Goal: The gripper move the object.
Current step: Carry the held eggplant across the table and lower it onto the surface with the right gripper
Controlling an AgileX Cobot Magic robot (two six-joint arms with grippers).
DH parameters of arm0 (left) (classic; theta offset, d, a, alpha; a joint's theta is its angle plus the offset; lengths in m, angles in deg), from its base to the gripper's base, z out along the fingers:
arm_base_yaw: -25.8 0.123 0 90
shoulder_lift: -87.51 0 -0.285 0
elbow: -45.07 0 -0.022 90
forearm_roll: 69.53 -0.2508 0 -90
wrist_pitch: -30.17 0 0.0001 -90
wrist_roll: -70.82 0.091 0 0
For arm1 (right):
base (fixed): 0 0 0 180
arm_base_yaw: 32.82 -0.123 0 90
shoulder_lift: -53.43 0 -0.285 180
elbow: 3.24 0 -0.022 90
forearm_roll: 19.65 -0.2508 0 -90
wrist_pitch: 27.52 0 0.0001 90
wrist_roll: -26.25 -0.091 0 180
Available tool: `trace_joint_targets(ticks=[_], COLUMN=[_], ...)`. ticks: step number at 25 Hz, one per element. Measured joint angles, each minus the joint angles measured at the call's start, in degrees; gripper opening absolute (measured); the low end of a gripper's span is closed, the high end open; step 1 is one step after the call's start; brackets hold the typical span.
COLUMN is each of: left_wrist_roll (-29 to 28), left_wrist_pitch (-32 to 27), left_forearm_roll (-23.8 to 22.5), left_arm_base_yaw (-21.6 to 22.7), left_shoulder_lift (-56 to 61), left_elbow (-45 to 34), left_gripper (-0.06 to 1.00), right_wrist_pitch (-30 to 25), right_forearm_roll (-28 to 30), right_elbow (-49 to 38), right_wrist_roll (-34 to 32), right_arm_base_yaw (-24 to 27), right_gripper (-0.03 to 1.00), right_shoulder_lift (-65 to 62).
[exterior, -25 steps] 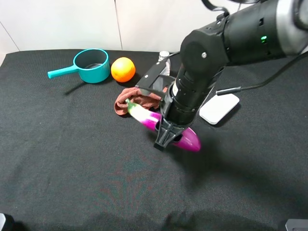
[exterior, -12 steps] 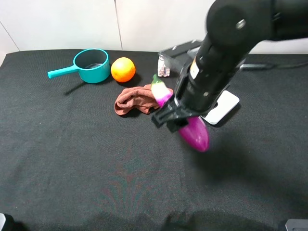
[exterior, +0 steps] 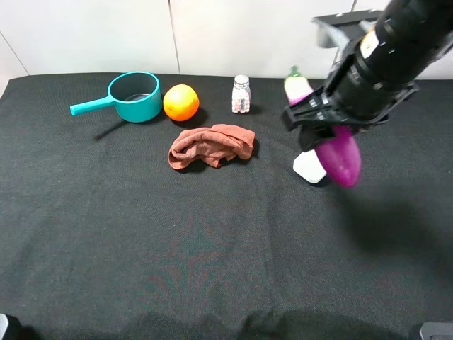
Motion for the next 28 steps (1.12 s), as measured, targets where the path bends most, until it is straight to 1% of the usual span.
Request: trace_joint_targets(ticks=[6,12,18,24,28], left_wrist_roll=[0.0,0.0,0.0,0.0,0.0], left_wrist_pitch=[0.0,0.0,0.0,0.0,0.0], left_forearm_roll=[0.0,0.0,0.0,0.0,0.0], left_arm_base_yaw=[0.0,0.0,0.0,0.0,0.0], left_shoulder_lift=[0.0,0.0,0.0,0.0,0.0], left_elbow=[0.0,0.0,0.0,0.0,0.0], left_gripper=[0.83,0.83,0.83,0.83,0.83], right_wrist_pitch=[-4.31,-6.01,-5.58,-2.47,-0.96], right_forearm_roll=[0.98,2.49,2.86,2.92,2.99], right_elbow=[3.37,7.41,7.68,7.68,7.73], right_wrist_roll=[2.94,6.18,8.95,11.59,12.88], right_arm_base_yaw=[7.97,15.04,22.45,29.21,33.02], right_gripper=[0.39,0.39,0.39,0.39,0.39], right_shoulder_lift=[-0.65,-0.65,-0.65,-0.46,2.17])
